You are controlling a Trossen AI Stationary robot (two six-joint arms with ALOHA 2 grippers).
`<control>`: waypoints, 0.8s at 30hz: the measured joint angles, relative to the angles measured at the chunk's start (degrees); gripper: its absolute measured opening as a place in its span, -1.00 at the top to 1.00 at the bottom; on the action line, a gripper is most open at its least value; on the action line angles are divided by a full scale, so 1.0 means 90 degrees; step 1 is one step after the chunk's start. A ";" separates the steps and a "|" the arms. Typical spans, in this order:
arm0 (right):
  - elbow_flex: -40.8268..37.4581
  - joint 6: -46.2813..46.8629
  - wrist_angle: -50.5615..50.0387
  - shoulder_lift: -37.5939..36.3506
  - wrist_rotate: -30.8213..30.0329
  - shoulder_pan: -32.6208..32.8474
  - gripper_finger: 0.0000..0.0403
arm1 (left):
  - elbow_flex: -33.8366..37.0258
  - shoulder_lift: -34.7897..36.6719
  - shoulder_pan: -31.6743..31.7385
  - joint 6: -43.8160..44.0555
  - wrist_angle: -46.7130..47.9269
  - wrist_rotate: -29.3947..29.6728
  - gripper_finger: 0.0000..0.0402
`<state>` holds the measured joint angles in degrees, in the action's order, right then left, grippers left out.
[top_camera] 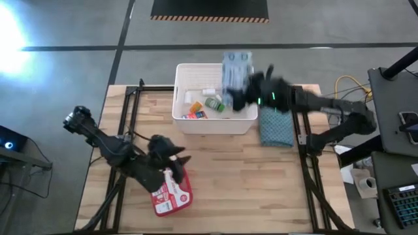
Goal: Pick & place medical supplies in basket/bin
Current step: Put the mailer bag into the white bin, then put the first aid box into the white bin
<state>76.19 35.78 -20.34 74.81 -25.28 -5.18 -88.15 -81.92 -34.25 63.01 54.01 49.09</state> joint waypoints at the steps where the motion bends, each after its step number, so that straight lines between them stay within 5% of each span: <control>1: 0.0362 -0.0125 -0.0381 0.0160 0.0277 -0.0466 0.00 | 0.0010 0.0082 -0.0059 0.0227 0.0232 -0.0068 0.10; 7: 0.2035 -0.0018 -0.3090 0.1514 0.2884 -0.1701 -0.78 | 0.0063 0.0227 -0.0559 0.1697 0.2061 -0.1652 0.10; 10: 0.2340 -0.0265 -0.3271 0.1770 0.2640 -0.1368 -0.94 | 0.0131 0.0133 -0.0940 0.2556 0.2910 -0.2196 0.10; 14: 0.2492 -0.0386 -0.3789 0.1817 0.1184 -0.0696 -0.93 | 0.0669 0.0072 -0.1839 0.4483 0.3976 -0.3025 0.10; 16: 0.2488 -0.0324 -0.3846 0.1698 0.0955 -0.0165 -0.93 | 0.1111 0.0090 -0.2409 0.5578 0.3846 -0.3512 0.10; 19: 0.2238 0.0260 -0.3846 0.1562 0.1510 0.0824 -0.93 | 0.1906 0.0196 -0.3178 0.7093 0.2699 -0.3571 0.10; 24: 0.0950 0.1830 -0.2261 0.1959 0.2265 0.1818 -0.93 | 0.3390 0.0167 -0.3031 0.7010 0.0476 -0.3894 0.10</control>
<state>84.74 52.26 -40.70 92.44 -4.89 11.18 -57.64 -80.41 -61.52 126.10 58.30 14.04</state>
